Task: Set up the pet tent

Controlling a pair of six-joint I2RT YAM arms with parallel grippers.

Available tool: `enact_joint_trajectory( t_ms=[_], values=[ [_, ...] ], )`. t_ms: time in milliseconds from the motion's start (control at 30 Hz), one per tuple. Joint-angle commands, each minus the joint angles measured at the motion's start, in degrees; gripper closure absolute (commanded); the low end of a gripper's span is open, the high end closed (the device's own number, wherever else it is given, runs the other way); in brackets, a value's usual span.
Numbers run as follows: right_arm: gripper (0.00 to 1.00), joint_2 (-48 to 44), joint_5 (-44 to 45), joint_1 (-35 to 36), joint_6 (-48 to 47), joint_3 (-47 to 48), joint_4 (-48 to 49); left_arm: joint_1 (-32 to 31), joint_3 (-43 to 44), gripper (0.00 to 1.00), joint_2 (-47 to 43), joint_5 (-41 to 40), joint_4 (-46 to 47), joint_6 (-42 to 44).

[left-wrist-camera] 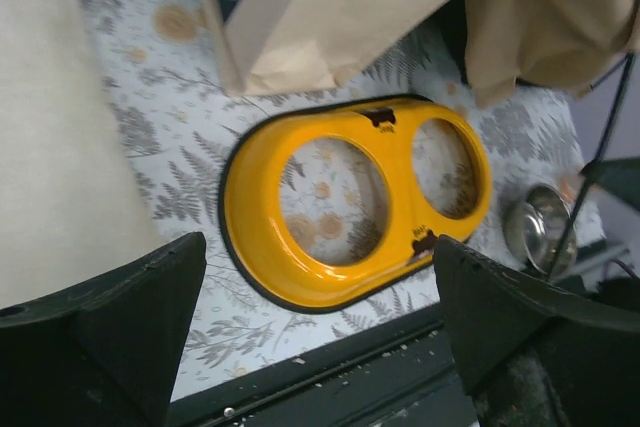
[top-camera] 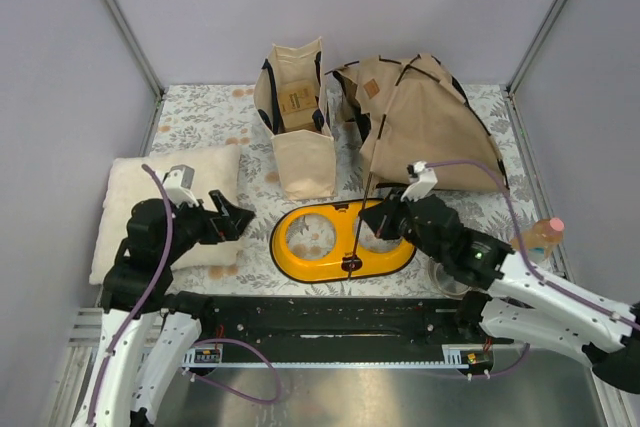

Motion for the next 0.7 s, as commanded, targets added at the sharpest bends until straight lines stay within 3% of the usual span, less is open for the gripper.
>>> enact_joint_trajectory(
  t_ms=[0, 100, 133, 200, 300, 433, 533, 667],
  values=[
    [1.0, -4.19, 10.41, 0.04, -4.44, 13.04, -16.6, 0.15, -4.87, 0.01, 2.73, 14.35, 12.58, -5.12],
    [0.98, -3.23, 11.12, -0.66, -5.67, 18.32, -22.41, -0.02, -8.57, 0.01, 3.36, 16.82, 19.7, -8.73],
    [0.91, -2.7, 10.94, -0.92, -5.76, 19.47, -23.39, -0.02, -9.79, 0.01, 3.36, 17.35, 21.9, -9.96],
    [0.88, -1.74, 9.72, -1.89, -6.55, 20.71, -24.01, -0.72, -11.99, 0.01, 3.7, 17.88, 27.6, -12.42],
    [0.93, -0.59, 6.21, -4.6, -6.03, 21.32, -24.1, -3.26, -15.68, 0.01, 5.02, 17.71, 35.78, -16.46],
    [0.94, 0.29, -1.34, -8.21, -5.06, 18.7, -21.91, -11.42, -19.65, 0.01, 8.7, 12.63, 46.6, -19.9],
    [0.82, 0.2, -4.78, -8.31, -4.62, 15.53, -21.38, -18.28, -18.6, 0.01, 13.27, 3.59, 47.59, -18.06],
    [0.53, -0.76, -6.63, -8.31, -4.18, 10.27, -21.81, -22.87, -16.4, 0.01, 16.01, -4.87, 48.72, -15.86]
  ],
)
